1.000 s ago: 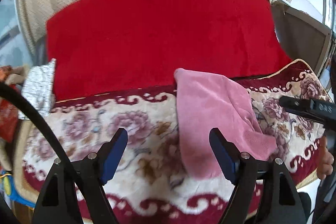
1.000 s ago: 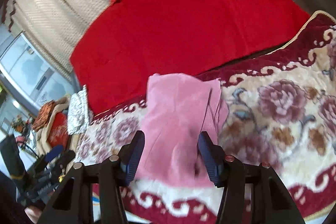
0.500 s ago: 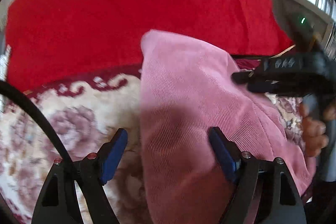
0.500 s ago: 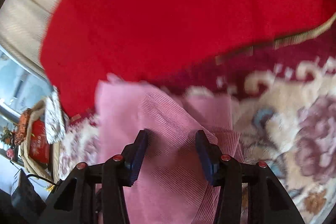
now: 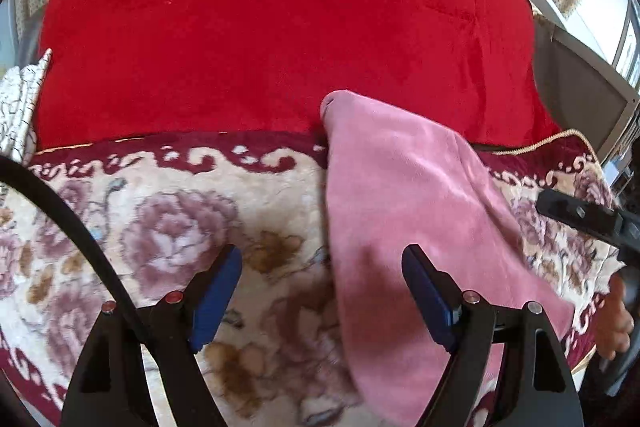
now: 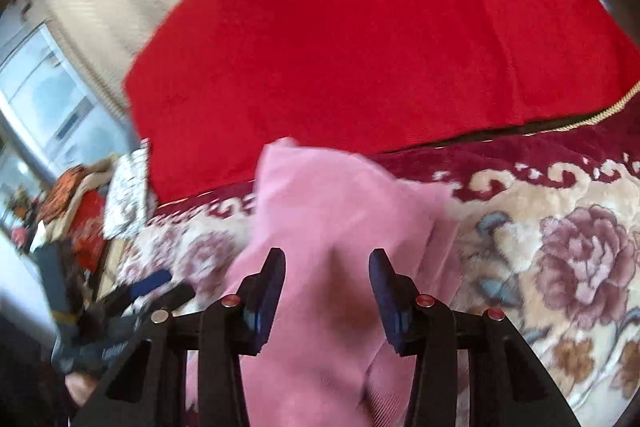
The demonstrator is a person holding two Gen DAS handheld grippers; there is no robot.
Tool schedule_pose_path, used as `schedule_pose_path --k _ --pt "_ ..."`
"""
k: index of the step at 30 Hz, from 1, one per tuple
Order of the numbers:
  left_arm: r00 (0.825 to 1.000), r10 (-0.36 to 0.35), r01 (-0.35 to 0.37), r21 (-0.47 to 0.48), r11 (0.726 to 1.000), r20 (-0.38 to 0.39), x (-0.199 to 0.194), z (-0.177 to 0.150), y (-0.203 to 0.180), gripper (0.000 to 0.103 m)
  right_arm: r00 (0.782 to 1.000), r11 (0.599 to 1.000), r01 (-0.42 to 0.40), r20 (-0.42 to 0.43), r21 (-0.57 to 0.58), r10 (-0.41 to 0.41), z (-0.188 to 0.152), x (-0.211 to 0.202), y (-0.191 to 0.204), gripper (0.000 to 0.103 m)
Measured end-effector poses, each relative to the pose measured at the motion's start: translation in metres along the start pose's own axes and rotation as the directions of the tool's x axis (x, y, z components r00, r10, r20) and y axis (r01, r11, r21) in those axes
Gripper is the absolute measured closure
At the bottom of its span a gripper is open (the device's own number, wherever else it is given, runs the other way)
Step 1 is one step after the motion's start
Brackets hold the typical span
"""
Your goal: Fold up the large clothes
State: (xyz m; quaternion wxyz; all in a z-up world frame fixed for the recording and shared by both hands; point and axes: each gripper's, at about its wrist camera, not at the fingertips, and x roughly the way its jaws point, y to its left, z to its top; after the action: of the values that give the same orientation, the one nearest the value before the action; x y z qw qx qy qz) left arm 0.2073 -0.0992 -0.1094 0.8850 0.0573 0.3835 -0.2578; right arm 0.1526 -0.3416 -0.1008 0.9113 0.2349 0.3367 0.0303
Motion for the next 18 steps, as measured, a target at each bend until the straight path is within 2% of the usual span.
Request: schedule_pose_path --k 2,4,6,8,10,12,13,14,16,18 --pt "0.999 -0.006 0.007 0.019 1.0 -0.037 0.009 -0.005 -0.001 0.02 0.999 1.0 0.002 -0.043 -0.014 -0.002 -0.015 0.004 0.004 0.055" --pt "0.994 -0.054 0.059 0.052 0.997 -0.097 0.022 -0.016 -0.009 0.02 0.993 0.999 0.038 -0.113 -0.011 -0.039 -0.029 0.022 -0.001 0.055" --pt "0.994 -0.056 0.06 0.047 0.997 -0.091 0.027 -0.021 -0.01 0.02 0.986 0.999 0.045 -0.16 0.015 -0.042 -0.041 0.039 -0.012 0.055" --pt "0.993 -0.092 0.094 0.024 0.995 -0.069 0.022 -0.017 -0.002 0.021 0.99 0.998 0.011 -0.143 0.057 -0.003 -0.04 0.034 -0.019 0.055" --pt "0.992 -0.128 0.128 -0.011 0.992 -0.012 0.013 -0.012 0.009 0.021 0.992 0.993 -0.047 -0.115 0.112 0.06 -0.034 0.022 -0.028 0.052" --pt "0.984 -0.175 0.176 -0.053 0.983 0.019 0.011 -0.008 0.017 0.02 0.994 0.984 -0.087 -0.052 0.154 0.096 -0.028 0.01 -0.038 0.038" --pt "0.977 -0.212 0.214 -0.078 0.974 0.027 0.012 -0.007 0.022 0.018 0.996 0.981 -0.082 -0.027 0.176 0.088 -0.025 0.005 -0.046 0.032" --pt "0.97 -0.243 0.245 -0.095 0.965 0.029 0.015 -0.007 0.026 0.017 0.997 0.978 -0.069 -0.006 0.198 0.072 -0.024 0.001 -0.052 0.022" --pt "0.96 -0.278 0.278 -0.125 0.952 0.019 0.023 -0.006 0.031 0.016 0.998 0.971 -0.057 -0.001 0.233 0.059 -0.021 0.001 -0.068 0.02" --pt "0.95 -0.309 0.3 -0.166 0.939 -0.033 0.037 -0.004 0.035 0.016 0.997 0.957 -0.057 -0.036 0.283 0.07 -0.023 0.007 -0.086 0.019"
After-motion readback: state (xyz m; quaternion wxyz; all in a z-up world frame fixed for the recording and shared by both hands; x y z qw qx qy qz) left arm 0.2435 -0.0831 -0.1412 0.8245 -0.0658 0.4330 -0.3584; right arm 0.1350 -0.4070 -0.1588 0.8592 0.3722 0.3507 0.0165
